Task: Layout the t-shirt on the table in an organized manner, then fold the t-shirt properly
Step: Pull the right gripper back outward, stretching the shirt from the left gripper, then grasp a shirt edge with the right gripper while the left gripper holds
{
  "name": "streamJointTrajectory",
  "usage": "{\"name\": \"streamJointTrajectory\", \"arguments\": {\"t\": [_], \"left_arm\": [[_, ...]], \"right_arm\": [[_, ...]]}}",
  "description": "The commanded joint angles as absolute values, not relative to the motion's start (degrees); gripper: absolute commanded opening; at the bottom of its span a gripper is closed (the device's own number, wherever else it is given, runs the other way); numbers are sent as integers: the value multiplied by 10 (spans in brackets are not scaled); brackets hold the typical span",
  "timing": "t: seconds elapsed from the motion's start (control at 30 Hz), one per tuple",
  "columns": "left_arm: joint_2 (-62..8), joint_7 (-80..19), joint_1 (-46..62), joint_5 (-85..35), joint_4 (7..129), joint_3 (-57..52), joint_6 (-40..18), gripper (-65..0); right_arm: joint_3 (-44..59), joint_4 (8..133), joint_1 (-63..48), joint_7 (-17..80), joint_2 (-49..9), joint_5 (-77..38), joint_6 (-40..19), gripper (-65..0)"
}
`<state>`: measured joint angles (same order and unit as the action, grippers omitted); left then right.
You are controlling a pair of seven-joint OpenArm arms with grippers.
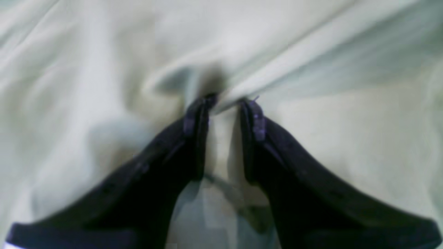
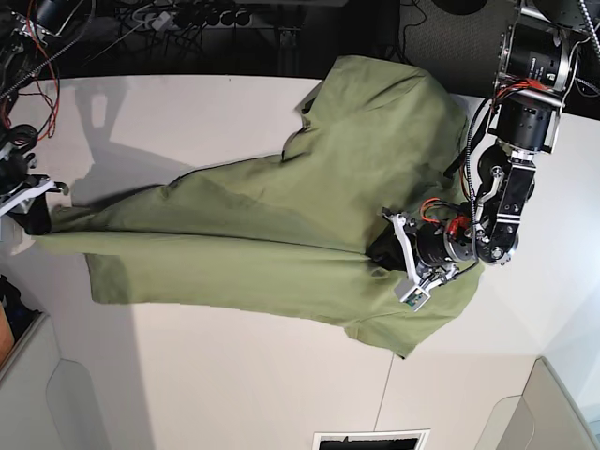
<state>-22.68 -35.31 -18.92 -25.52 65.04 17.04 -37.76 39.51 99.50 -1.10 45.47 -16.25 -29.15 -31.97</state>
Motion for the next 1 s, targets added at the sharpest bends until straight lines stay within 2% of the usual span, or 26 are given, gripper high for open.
{"name": "streamJointTrajectory", "arguments": {"t": [0.0,0.03,0.07,0.13,0.17,0.2,0.5,0.57,0.73,0.77,0.8,0.83,0.9,0.97], "left_arm": [[-234,-367,-199,-239,654,168,-366,-470],[-233,-367,-199,-239,654,168,-366,-469],[-233,-367,-199,-239,654,168,-366,-469],[-230,-367,-199,-240,654,168,-367,-470],[-229,-367,-199,-240,654,168,-367,-469],[-227,-367,-199,-240,654,168,-367,-469],[-226,-376,-198,-243,654,168,-367,-470],[-226,-384,-198,-253,654,168,-384,-470],[-233,-436,-198,-363,678,168,-400,-470],[-237,-439,-198,-382,695,168,-400,-470],[-243,-441,-197,-399,714,168,-400,-470],[-249,-443,-196,-413,737,168,-400,-470],[-258,-459,-196,-435,787,168,-400,-470],[-261,-470,-196,-441,837,168,-400,-470]], "right_arm": [[412,1005,-5,437,-184,-307,-315,-650],[422,1005,-5,438,-193,-321,-315,-650],[429,1005,-5,441,-199,-331,-315,-555],[432,1005,-5,456,-207,-350,-313,-285],[432,1005,-5,465,-209,-359,-313,-196],[432,1005,-5,473,-209,-368,-313,-192],[429,1002,-5,471,-208,-390,-313,-195],[419,990,-4,451,-208,-389,-312,-195],[355,915,22,402,-208,-346,-287,-218],[339,896,31,402,-208,-344,-287,-249],[324,880,38,402,-208,-344,-287,-308],[310,869,43,401,-208,-343,-288,-395],[285,857,46,392,-208,-340,-288,-627],[265,856,46,373,-208,-329,-289,-650]]}}
